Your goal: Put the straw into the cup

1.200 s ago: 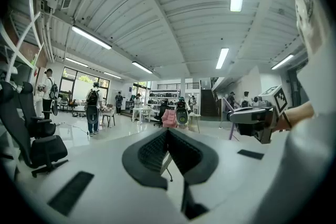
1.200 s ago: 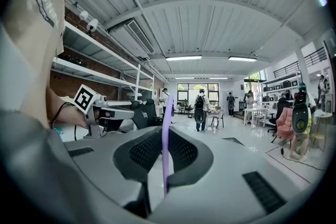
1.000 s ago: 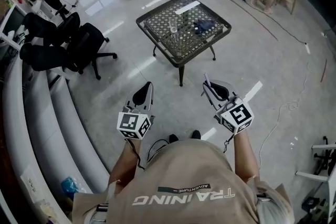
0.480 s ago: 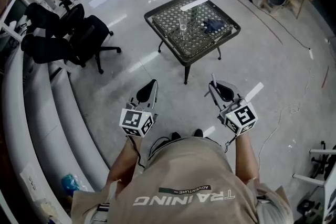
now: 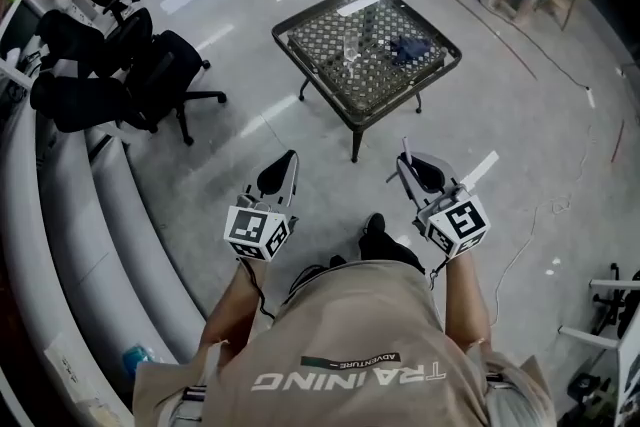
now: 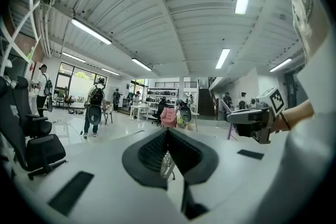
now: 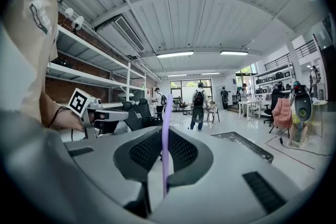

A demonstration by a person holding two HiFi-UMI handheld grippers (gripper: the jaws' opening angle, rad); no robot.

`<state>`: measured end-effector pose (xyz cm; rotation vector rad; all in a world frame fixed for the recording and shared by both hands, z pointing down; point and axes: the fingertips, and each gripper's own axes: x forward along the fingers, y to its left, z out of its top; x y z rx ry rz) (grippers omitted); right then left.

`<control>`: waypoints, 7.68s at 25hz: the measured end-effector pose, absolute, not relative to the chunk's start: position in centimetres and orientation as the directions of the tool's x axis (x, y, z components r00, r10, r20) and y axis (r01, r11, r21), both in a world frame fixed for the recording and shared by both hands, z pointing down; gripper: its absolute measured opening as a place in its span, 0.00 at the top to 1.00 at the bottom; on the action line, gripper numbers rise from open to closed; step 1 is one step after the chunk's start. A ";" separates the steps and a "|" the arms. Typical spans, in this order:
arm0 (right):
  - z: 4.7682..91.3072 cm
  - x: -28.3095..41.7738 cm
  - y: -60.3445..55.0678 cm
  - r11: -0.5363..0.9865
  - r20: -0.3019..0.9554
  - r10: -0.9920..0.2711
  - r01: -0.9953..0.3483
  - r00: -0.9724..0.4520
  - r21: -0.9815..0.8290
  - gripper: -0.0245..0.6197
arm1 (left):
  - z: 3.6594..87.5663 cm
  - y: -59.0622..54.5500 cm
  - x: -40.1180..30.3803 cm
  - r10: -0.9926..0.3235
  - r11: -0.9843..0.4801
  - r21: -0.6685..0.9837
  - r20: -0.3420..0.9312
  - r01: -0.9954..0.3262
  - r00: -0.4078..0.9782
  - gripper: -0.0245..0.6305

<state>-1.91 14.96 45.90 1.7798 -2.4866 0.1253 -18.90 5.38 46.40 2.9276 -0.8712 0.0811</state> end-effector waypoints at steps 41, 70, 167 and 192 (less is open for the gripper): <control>48.5 14.6 -8.7 0.461 0.103 -0.879 -0.885 -0.466 -0.069 0.90 | 47.4 -15.6 -1.7 -0.630 -0.766 0.073 0.109 -0.638 0.769 0.94; 48.6 15.1 -24.8 0.470 0.136 -0.873 -0.882 -0.469 -0.031 0.90 | 45.1 -32.7 2.5 -0.592 -0.797 0.098 0.072 -0.596 0.803 0.94; 38.1 15.6 -27.8 0.365 0.013 -0.931 -0.926 -0.365 0.095 0.94 | 39.1 -33.7 4.3 -0.557 -0.830 0.031 0.026 -0.558 0.830 0.94; 38.6 13.5 -27.4 0.286 0.014 -0.958 -0.956 -0.286 0.059 0.94 | 39.1 -32.8 3.1 -0.564 -0.825 0.030 0.008 -0.564 0.826 0.94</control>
